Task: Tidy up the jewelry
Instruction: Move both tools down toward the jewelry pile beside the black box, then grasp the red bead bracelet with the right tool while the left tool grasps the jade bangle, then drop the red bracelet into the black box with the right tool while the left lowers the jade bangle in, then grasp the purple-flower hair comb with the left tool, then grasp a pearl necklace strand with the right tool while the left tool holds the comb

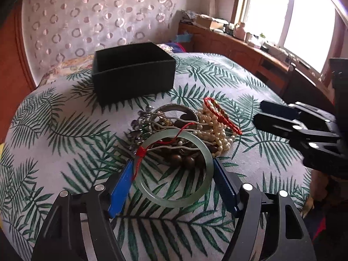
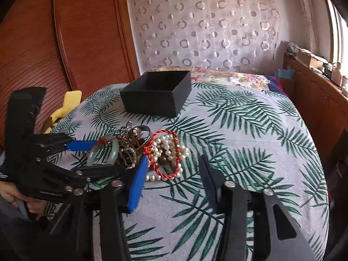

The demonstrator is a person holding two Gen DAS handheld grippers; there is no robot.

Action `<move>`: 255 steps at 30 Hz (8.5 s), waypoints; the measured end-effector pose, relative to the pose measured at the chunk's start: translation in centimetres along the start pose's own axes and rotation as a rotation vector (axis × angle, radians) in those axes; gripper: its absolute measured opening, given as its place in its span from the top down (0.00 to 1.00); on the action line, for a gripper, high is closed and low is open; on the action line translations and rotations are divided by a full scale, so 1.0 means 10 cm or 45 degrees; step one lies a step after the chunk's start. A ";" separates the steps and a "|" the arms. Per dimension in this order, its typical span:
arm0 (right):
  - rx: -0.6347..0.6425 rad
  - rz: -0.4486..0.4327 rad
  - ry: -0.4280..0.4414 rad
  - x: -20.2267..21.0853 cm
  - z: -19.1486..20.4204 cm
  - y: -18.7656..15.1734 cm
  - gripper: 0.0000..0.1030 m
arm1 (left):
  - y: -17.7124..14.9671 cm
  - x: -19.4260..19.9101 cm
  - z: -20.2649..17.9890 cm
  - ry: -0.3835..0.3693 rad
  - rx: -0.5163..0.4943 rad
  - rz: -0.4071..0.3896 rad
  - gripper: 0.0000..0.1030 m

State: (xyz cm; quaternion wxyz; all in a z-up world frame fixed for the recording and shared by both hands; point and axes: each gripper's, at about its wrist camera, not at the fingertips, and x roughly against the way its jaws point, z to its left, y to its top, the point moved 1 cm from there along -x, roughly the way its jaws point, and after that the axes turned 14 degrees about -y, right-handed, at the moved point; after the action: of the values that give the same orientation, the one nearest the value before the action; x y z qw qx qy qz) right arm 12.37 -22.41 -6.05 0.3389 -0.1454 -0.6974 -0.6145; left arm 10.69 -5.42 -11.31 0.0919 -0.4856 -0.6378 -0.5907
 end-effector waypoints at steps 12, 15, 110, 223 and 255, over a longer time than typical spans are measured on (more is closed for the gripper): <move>0.064 0.098 0.117 -0.26 0.28 0.09 0.78 | -0.06 0.12 0.08 -0.003 0.041 -0.029 0.33; 0.069 0.113 0.132 -0.30 0.32 0.08 0.79 | -0.09 0.10 0.13 0.001 0.056 -0.024 0.33; 0.196 0.058 0.126 -1.07 0.43 1.43 0.84 | 0.94 0.38 0.69 0.163 -0.014 -0.233 0.33; 0.090 0.103 0.119 -0.21 0.16 -0.10 0.46 | 0.29 0.31 0.74 0.062 0.085 -0.102 0.83; 0.294 0.024 0.091 -0.03 0.31 0.26 0.92 | 0.20 0.61 0.74 0.088 0.104 -0.214 0.83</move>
State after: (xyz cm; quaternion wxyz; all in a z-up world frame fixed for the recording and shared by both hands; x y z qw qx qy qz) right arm 13.27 -18.81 -4.39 0.3839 -0.0899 -0.7497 -0.5315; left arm 12.40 3.57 -7.83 0.0837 -0.4056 -0.6964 -0.5861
